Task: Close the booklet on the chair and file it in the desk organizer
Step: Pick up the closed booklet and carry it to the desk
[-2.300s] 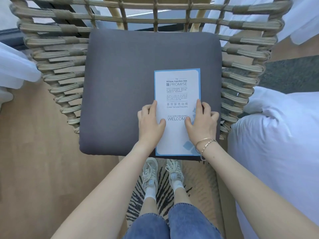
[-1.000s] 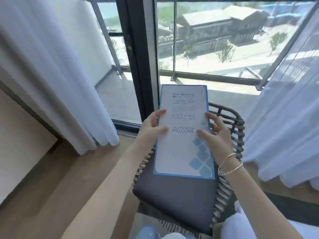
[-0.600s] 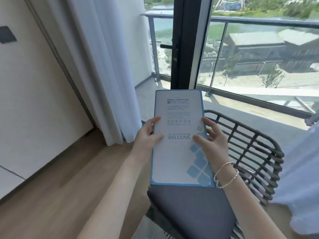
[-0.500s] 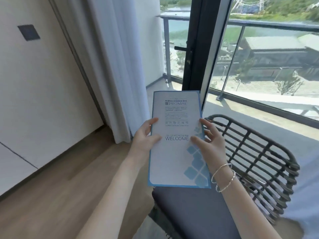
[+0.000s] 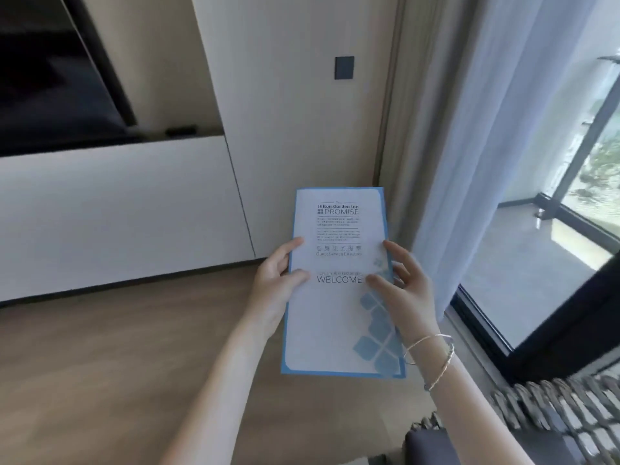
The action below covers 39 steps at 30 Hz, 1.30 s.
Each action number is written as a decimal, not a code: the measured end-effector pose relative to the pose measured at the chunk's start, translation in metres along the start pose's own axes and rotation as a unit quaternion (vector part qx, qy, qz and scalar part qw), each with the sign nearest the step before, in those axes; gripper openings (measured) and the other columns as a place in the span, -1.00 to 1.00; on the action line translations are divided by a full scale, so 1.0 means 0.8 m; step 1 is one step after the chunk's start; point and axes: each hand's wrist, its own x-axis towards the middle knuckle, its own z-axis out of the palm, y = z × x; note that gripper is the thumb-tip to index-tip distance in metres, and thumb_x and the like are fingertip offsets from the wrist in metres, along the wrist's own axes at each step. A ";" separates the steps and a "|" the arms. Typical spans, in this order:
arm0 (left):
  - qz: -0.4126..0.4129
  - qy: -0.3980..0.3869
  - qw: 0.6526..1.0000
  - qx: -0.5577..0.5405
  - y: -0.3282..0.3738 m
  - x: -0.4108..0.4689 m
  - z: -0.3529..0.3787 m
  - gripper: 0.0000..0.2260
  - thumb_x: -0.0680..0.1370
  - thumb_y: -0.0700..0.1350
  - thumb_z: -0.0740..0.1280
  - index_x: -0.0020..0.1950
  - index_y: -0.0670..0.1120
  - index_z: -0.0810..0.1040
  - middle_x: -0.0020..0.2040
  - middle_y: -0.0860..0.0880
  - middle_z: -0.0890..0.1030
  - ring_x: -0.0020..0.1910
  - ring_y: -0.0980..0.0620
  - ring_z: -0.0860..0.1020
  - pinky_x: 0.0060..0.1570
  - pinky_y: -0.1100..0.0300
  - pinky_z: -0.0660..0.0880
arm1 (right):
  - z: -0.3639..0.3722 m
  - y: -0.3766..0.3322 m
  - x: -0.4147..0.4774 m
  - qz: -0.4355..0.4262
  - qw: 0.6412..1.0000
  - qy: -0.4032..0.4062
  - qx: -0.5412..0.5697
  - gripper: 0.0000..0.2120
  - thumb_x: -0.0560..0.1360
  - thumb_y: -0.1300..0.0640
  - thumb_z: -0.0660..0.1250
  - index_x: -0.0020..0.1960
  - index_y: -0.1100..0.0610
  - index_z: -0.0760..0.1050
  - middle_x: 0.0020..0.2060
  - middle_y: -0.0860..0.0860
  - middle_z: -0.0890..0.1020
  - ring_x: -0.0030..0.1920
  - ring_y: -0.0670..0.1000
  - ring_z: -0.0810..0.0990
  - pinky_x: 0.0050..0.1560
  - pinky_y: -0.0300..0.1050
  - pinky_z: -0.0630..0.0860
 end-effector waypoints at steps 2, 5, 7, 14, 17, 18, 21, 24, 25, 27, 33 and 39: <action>0.008 0.034 0.999 -0.002 0.005 0.011 -0.044 -0.53 0.43 -0.37 0.33 0.20 0.10 0.58 0.17 -0.06 0.66 0.05 0.03 0.65 0.04 0.12 0.57 | 0.048 0.009 0.017 0.001 0.999 -0.037 -0.005 -0.46 0.40 0.41 0.40 0.22 -0.10 0.54 -0.24 -0.15 0.71 -0.30 -0.16 0.65 -0.29 -0.27 0.59; 0.021 0.078 0.997 -0.008 0.011 0.031 -0.107 -0.53 0.38 -0.32 0.35 0.18 0.13 0.60 0.17 -0.03 0.66 0.09 0.02 0.65 0.04 0.14 0.58 | 0.119 0.019 0.045 0.011 0.996 -0.085 -0.002 -0.47 0.40 0.42 0.39 0.25 -0.05 0.54 -0.14 -0.01 0.73 -0.28 -0.11 0.66 -0.28 -0.23 0.60; 0.030 0.103 0.994 -0.014 0.016 0.048 -0.150 -0.53 0.43 -0.37 0.33 0.18 0.12 0.60 0.16 -0.01 0.67 0.09 0.04 0.65 -0.03 0.19 0.59 | 0.168 0.026 0.063 0.014 0.993 -0.115 -0.003 -0.47 0.40 0.42 0.39 0.27 -0.03 0.54 -0.11 0.02 0.73 -0.28 -0.08 0.65 -0.26 -0.21 0.61; 0.046 0.201 0.979 -0.005 0.044 0.098 -0.288 -0.52 0.42 -0.36 0.34 0.20 0.11 0.59 0.14 0.02 0.68 0.12 0.01 0.64 0.03 0.13 0.56 | 0.337 0.042 0.121 0.019 0.980 -0.197 -0.007 -0.45 0.40 0.40 0.40 0.30 -0.03 0.54 -0.01 0.06 0.72 -0.21 -0.01 0.67 -0.15 -0.07 0.66; 0.048 0.242 0.969 -0.012 0.056 0.108 -0.342 -0.52 0.44 -0.38 0.32 0.23 0.08 0.58 0.14 0.03 0.68 0.12 0.02 0.64 0.02 0.15 0.55 | 0.404 0.050 0.134 0.028 0.969 -0.243 -0.011 -0.46 0.41 0.39 0.40 0.28 -0.06 0.54 -0.02 0.07 0.71 -0.16 0.04 0.68 -0.08 0.04 0.68; 0.050 0.257 0.965 -0.015 0.059 0.110 -0.359 -0.53 0.43 -0.37 0.33 0.23 0.07 0.58 0.14 0.03 0.68 0.12 0.02 0.64 0.03 0.15 0.55 | 0.426 0.053 0.139 0.028 0.965 -0.259 -0.013 -0.47 0.41 0.39 0.40 0.27 -0.06 0.55 -0.04 0.06 0.71 -0.16 0.03 0.68 -0.09 0.03 0.68; 0.056 0.306 0.950 -0.024 0.061 0.116 -0.403 -0.53 0.44 -0.38 0.32 0.25 0.04 0.57 0.17 0.03 0.66 0.15 0.03 0.63 0.09 0.13 0.56 | 0.489 0.064 0.154 0.034 0.952 -0.304 -0.022 -0.49 0.42 0.40 0.39 0.24 -0.07 0.56 -0.17 -0.05 0.72 -0.23 -0.05 0.67 -0.23 -0.15 0.65; 0.059 0.357 0.931 -0.038 0.060 0.126 -0.448 -0.53 0.44 -0.40 0.31 0.26 0.00 0.55 0.20 -0.01 0.65 0.18 -0.01 0.61 0.17 0.04 0.53 | 0.553 0.078 0.168 0.044 0.935 -0.351 -0.034 -0.48 0.42 0.40 0.39 0.21 -0.11 0.56 -0.27 -0.11 0.70 -0.30 -0.07 0.65 -0.29 -0.18 0.63; 0.058 0.372 0.926 -0.039 0.060 0.130 -0.463 -0.53 0.42 -0.37 0.33 0.27 0.00 0.55 0.19 -0.01 0.66 0.18 -0.02 0.61 0.17 0.03 0.53 | 0.575 0.083 0.173 0.045 0.928 -0.368 -0.039 -0.49 0.41 0.39 0.40 0.21 -0.12 0.55 -0.27 -0.11 0.70 -0.30 -0.06 0.65 -0.27 -0.15 0.65; 0.059 0.404 0.912 -0.040 0.060 0.139 -0.496 -0.51 0.37 -0.31 0.35 0.27 0.00 0.55 0.15 0.01 0.68 0.15 -0.02 0.63 0.10 0.07 0.55 | 0.622 0.095 0.184 0.047 0.913 -0.403 -0.040 -0.49 0.42 0.37 0.41 0.21 -0.13 0.55 -0.27 -0.12 0.70 -0.28 -0.06 0.67 -0.22 -0.12 0.67; 0.095 0.535 0.838 -0.050 0.066 0.165 -0.606 -0.54 0.46 -0.49 0.28 0.28 -0.11 0.52 0.24 -0.11 0.61 0.09 -0.02 0.62 0.02 0.14 0.55 | 0.795 0.124 0.212 0.037 0.848 -0.529 -0.021 -0.48 0.40 0.46 0.39 0.24 0.01 0.54 -0.11 -0.01 0.73 -0.22 -0.16 0.67 -0.25 -0.35 0.56; 0.097 0.646 0.756 -0.045 0.080 0.161 -0.703 -0.55 0.49 -0.48 0.27 0.31 -0.11 0.50 0.16 -0.08 0.65 -0.01 0.06 0.66 -0.07 0.17 0.61 | 0.960 0.148 0.198 0.053 0.760 -0.647 -0.016 -0.47 0.40 0.48 0.39 0.24 0.02 0.53 0.05 0.08 0.70 -0.06 -0.07 0.70 -0.04 -0.17 0.64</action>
